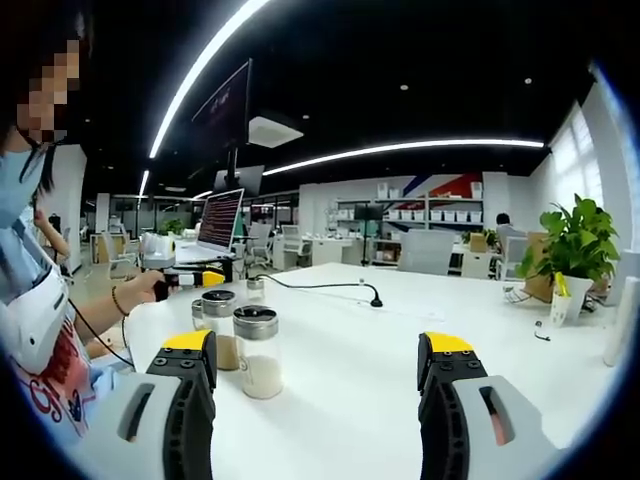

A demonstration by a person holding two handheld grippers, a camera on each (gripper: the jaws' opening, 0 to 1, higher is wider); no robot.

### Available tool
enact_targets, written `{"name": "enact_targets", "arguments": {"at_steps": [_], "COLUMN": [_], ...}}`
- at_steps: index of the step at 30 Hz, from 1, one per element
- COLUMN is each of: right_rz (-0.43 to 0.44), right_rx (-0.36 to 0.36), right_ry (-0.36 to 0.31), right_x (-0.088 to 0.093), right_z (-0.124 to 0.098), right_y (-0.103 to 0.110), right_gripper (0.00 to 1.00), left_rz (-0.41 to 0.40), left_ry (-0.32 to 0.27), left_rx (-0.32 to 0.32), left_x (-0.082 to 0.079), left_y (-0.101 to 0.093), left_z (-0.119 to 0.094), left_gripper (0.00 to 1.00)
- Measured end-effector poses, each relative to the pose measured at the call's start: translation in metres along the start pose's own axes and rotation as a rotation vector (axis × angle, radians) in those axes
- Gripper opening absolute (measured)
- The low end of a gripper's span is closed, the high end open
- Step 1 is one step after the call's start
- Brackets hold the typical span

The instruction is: Rotate the seasoning bottle until the label or dispensing opening points toward the visible target arrow and the bottle remains upright within the marked orientation range

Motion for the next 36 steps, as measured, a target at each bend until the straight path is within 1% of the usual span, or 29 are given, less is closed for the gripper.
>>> {"name": "enact_targets", "arguments": {"at_steps": [4, 8, 13, 18, 24, 28, 31, 36], "right_rz": [-0.002, 0.000, 0.001, 0.007, 0.009, 0.007, 0.004, 0.010], "right_rx": [-0.014, -0.004, 0.002, -0.001, 0.005, 0.003, 0.002, 0.003], "right_ry": [0.010, 0.008, -0.002, -0.003, -0.007, -0.012, -0.015, -0.014], "right_x": [0.003, 0.003, 0.000, 0.000, 0.000, -0.002, -0.003, -0.003], "right_z": [0.001, 0.000, -0.001, -0.001, -0.004, -0.005, -0.005, -0.005], "right_y": [0.002, -0.001, -0.003, -0.002, -0.003, -0.002, -0.001, -0.003], "right_gripper": [0.85, 0.85, 0.85, 0.85, 0.85, 0.85, 0.85, 0.85], "left_rz": [0.005, 0.005, -0.019, 0.001, 0.034, 0.038, 0.030, 0.025], "left_ry": [0.001, -0.001, -0.016, -0.002, 0.012, 0.013, 0.024, 0.036], "left_rx": [-0.037, -0.070, -0.088, -0.121, -0.126, -0.131, -0.155, -0.161], "left_x": [0.004, 0.009, 0.015, 0.022, 0.022, 0.021, 0.024, 0.031], "left_y": [0.012, 0.022, 0.029, 0.040, 0.045, 0.048, 0.053, 0.057], "left_z": [0.011, 0.021, 0.029, 0.034, 0.043, 0.052, 0.057, 0.064], "left_gripper": [0.42, 0.42, 0.42, 0.42, 0.42, 0.42, 0.43, 0.43]}}
Point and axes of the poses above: the point that each gripper's makers call its tool centre point, and the gripper's own axes: z roughly forward along the fingers, y roughly to its left, x roughly out of its underside, the point moved 2 cm from there along -z, roughly backward along the fingers, and after that the axes turned 9 degrees about x, right-handed, at the moved point
